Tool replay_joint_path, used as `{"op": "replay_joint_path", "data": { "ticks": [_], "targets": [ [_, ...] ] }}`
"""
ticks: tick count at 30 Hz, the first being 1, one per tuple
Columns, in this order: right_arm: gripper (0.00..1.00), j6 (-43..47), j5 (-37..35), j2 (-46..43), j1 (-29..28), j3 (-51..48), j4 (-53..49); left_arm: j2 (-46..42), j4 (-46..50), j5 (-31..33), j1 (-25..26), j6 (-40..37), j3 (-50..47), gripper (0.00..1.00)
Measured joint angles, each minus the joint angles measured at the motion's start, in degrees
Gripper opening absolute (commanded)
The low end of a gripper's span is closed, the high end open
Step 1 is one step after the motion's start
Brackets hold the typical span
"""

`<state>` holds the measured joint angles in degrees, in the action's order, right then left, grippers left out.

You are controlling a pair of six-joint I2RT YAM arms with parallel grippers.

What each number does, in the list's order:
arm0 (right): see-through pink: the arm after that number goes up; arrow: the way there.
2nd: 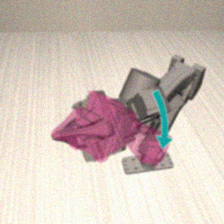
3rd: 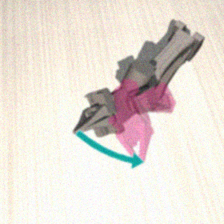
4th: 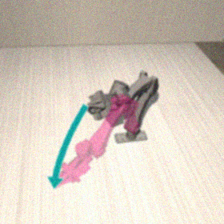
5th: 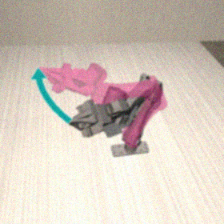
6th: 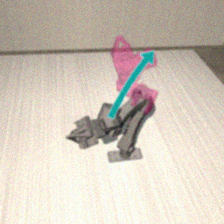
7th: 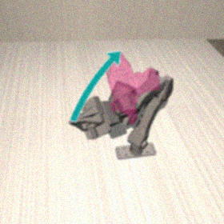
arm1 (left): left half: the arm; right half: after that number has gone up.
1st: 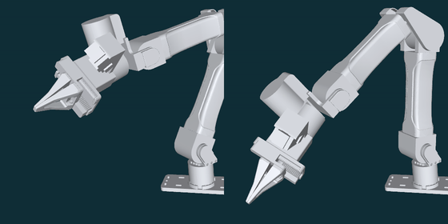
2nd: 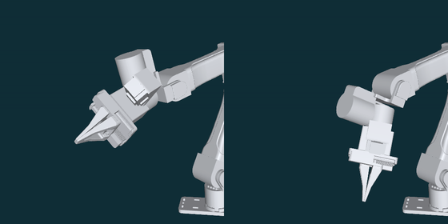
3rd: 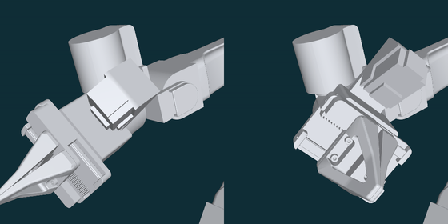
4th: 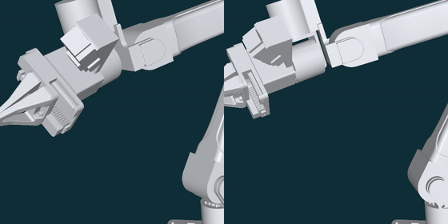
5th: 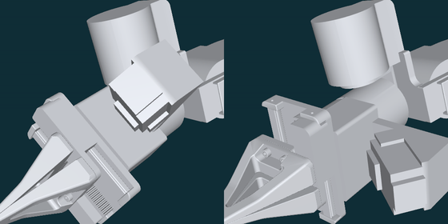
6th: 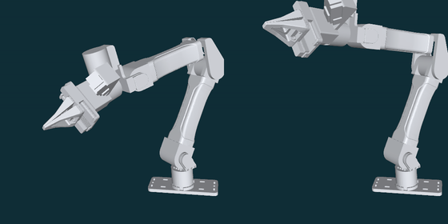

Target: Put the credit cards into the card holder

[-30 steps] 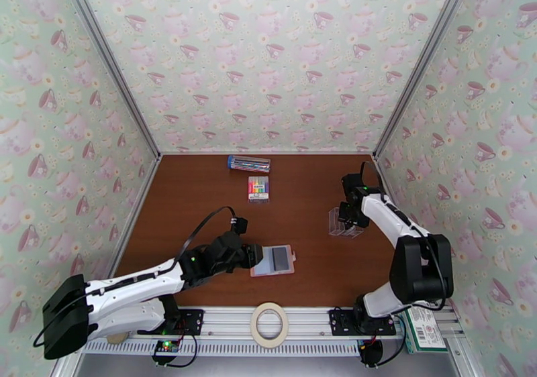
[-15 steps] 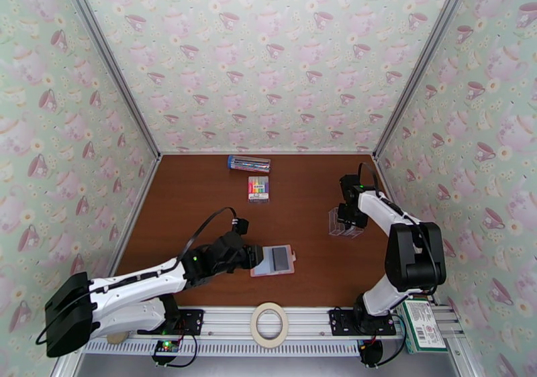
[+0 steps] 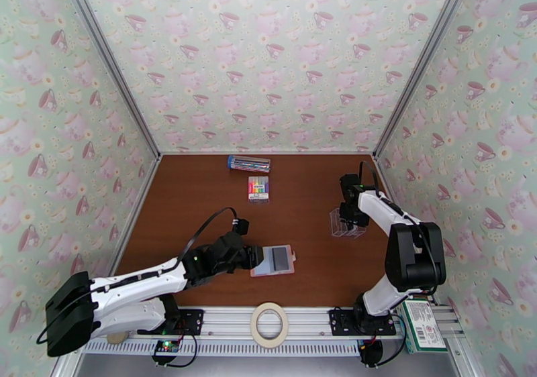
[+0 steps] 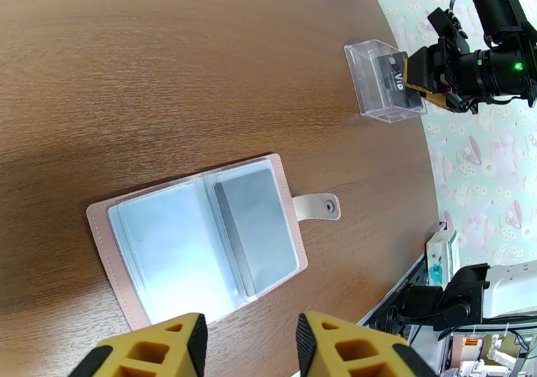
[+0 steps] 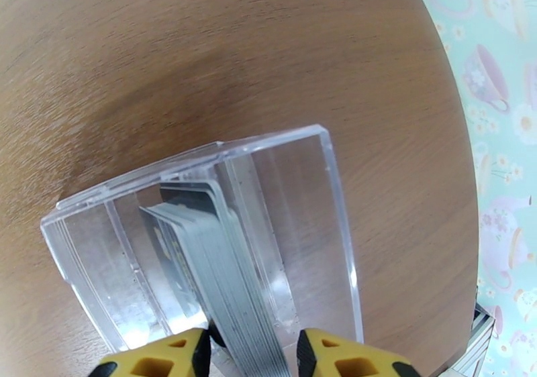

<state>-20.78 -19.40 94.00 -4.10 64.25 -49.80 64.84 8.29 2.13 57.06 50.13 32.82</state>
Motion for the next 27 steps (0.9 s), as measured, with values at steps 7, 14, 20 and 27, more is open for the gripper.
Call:
{"op": "replay_joint_path", "data": {
  "ticks": [7,14,20,27],
  "targets": [
    [0.33,-0.2,-1.6,-1.1,0.0,0.0,-0.3,1.0,0.0,-0.4,0.0,0.0,0.0,0.45],
    [0.27,-0.2,-2.6,-1.6,0.0,0.0,-0.3,1.0,0.0,-0.8,0.0,0.0,0.0,0.45],
    [0.15,-0.3,-2.7,-1.6,0.0,0.0,-0.3,1.0,0.0,-0.8,0.0,0.0,0.0,0.45],
    [0.03,-0.4,-2.1,-2.8,0.0,0.0,-0.3,1.0,0.0,-0.8,0.0,0.0,0.0,0.45]
  ]
}}
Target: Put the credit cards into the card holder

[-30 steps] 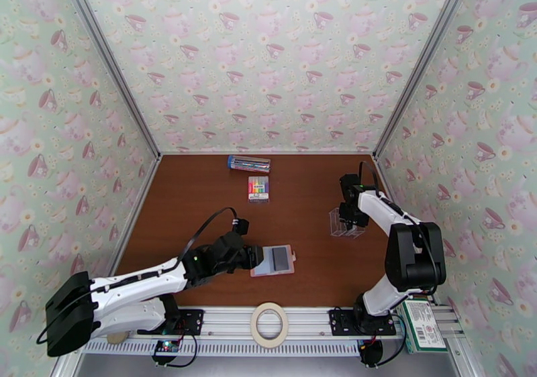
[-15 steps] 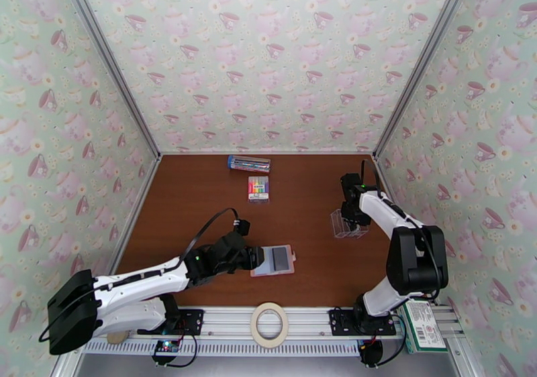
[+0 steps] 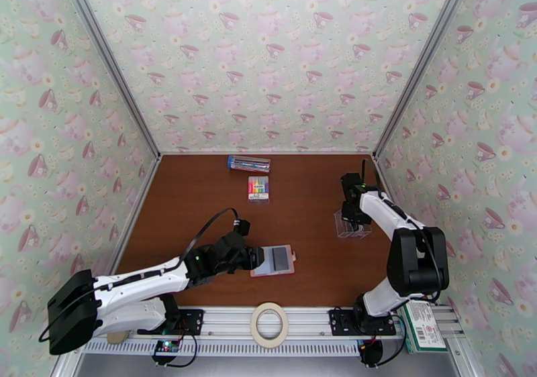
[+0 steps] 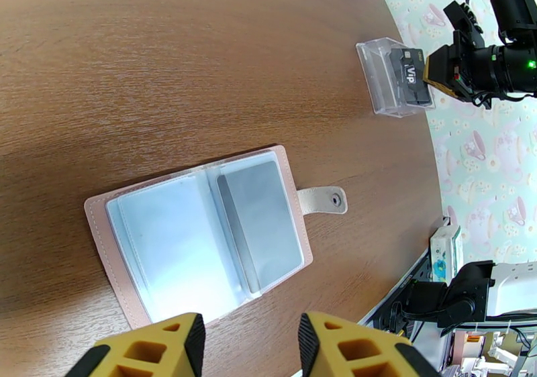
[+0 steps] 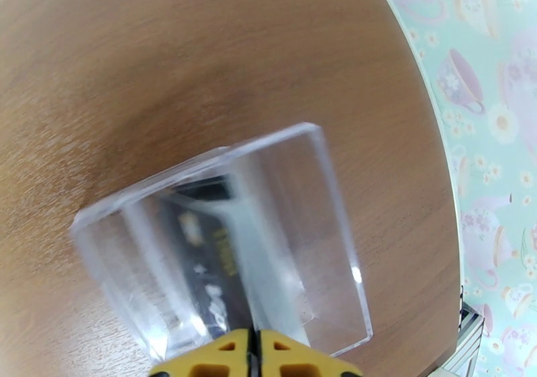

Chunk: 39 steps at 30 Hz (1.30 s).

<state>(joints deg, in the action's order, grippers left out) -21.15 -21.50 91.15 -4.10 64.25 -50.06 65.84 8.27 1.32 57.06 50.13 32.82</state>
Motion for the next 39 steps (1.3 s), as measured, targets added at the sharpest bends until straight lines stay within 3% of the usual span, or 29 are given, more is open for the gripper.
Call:
{"op": "replay_joint_path", "data": {
  "ticks": [23,30,39],
  "targets": [
    [0.0,0.1,9.6,-11.5,0.0,-0.7,-2.2,-1.6,-0.3,0.2,0.0,0.0,0.0,0.45],
    [0.0,0.2,19.4,-18.9,-0.9,-3.7,-0.1,-1.4,-0.3,0.2,-0.1,-0.1,0.0,0.45],
    [0.0,-2.2,36.2,-27.3,-7.0,-10.5,7.1,-0.8,0.1,-0.5,-2.0,-1.7,1.9,0.45]
  ]
}}
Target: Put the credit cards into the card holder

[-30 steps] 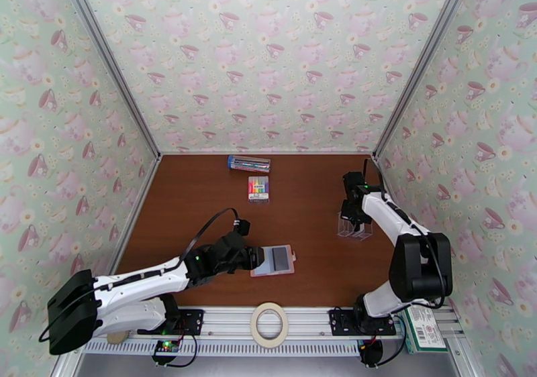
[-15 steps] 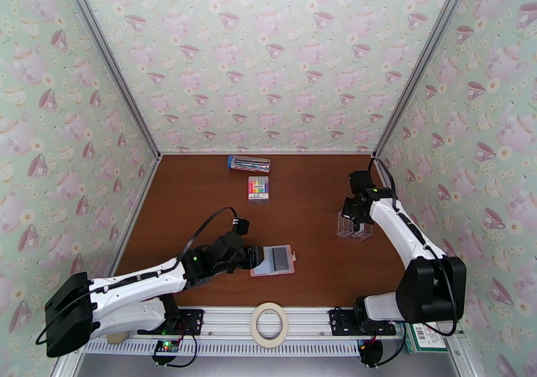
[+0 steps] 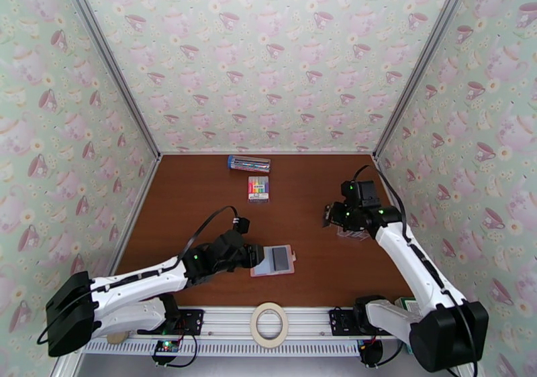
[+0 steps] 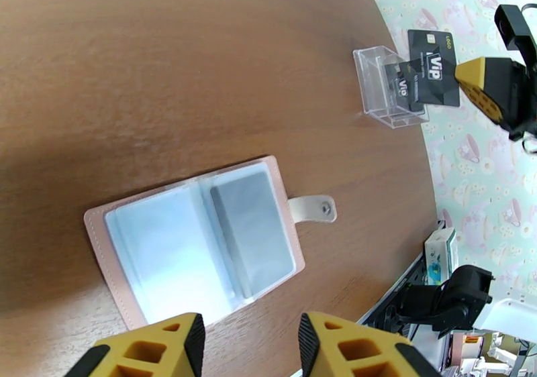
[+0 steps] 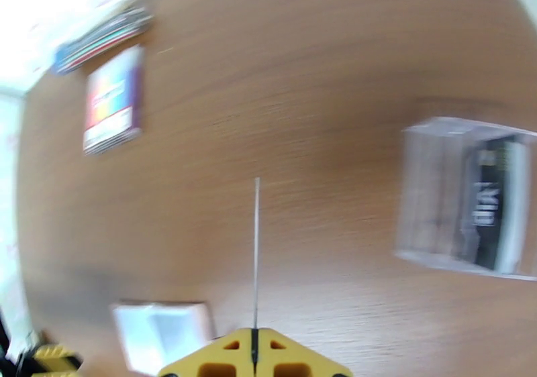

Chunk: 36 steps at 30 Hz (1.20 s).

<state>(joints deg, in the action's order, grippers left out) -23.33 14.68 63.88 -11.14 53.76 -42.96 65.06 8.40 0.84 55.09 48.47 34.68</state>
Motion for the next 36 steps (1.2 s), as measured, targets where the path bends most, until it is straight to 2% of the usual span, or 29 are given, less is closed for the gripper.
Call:
{"op": "replay_joint_path", "data": {
  "ticks": [10,17,24,36],
  "targets": [
    [0.0,-4.3,12.6,-8.7,-2.8,-5.8,7.2,-0.3,-2.1,-5.1,-3.7,-1.6,0.9,0.45],
    [0.0,-7.0,20.1,-11.0,-6.9,-8.9,11.5,-0.3,-8.3,-11.1,-4.0,-2.3,0.9,0.47],
    [0.0,-11.1,25.2,-14.9,-10.6,-10.1,16.8,-0.9,-14.3,-16.6,-4.0,-3.1,0.9,0.55],
    [0.0,-15.5,28.3,-15.5,-15.7,-11.8,23.6,-2.9,-17.7,-20.1,-4.0,-3.5,1.0,0.57]
  ]
}}
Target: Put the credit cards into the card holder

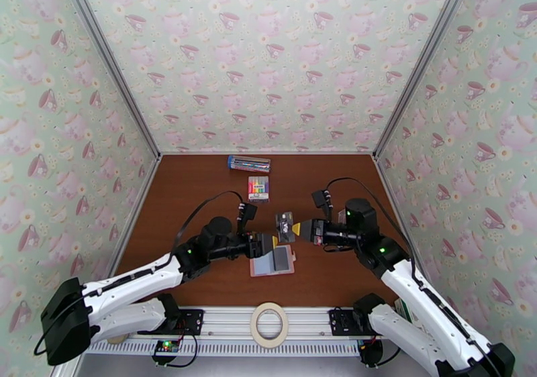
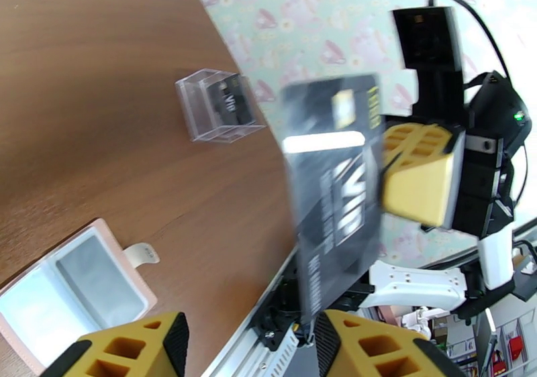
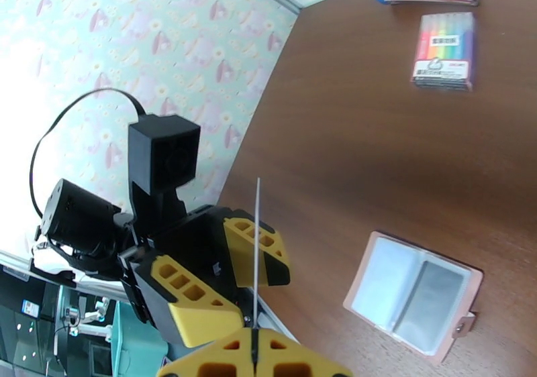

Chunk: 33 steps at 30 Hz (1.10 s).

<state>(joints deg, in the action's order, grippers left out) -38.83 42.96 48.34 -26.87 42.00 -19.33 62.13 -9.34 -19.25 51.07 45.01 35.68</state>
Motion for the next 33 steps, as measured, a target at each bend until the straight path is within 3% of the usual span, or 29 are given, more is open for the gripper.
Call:
{"op": "replay_joint_path", "data": {
  "ticks": [12,18,30,33],
  "targets": [
    [0.0,-2.6,1.2,-0.7,-2.7,-1.9,4.4,-1.7,-1.8,-1.2,0.1,1.5,0.0,0.55],
    [0.0,-3.0,1.4,-0.8,-2.8,-3.4,6.0,-1.7,-2.7,-1.2,1.0,1.5,0.0,0.48],
    [0.0,-3.0,1.4,-0.7,-3.1,-4.3,7.1,-2.5,-2.4,-0.7,2.1,2.6,0.2,0.0],
    [0.07,-3.0,1.7,-0.6,-3.1,-4.5,7.5,-3.2,-1.8,-0.6,2.3,2.5,0.3,0.0]
  ]
}}
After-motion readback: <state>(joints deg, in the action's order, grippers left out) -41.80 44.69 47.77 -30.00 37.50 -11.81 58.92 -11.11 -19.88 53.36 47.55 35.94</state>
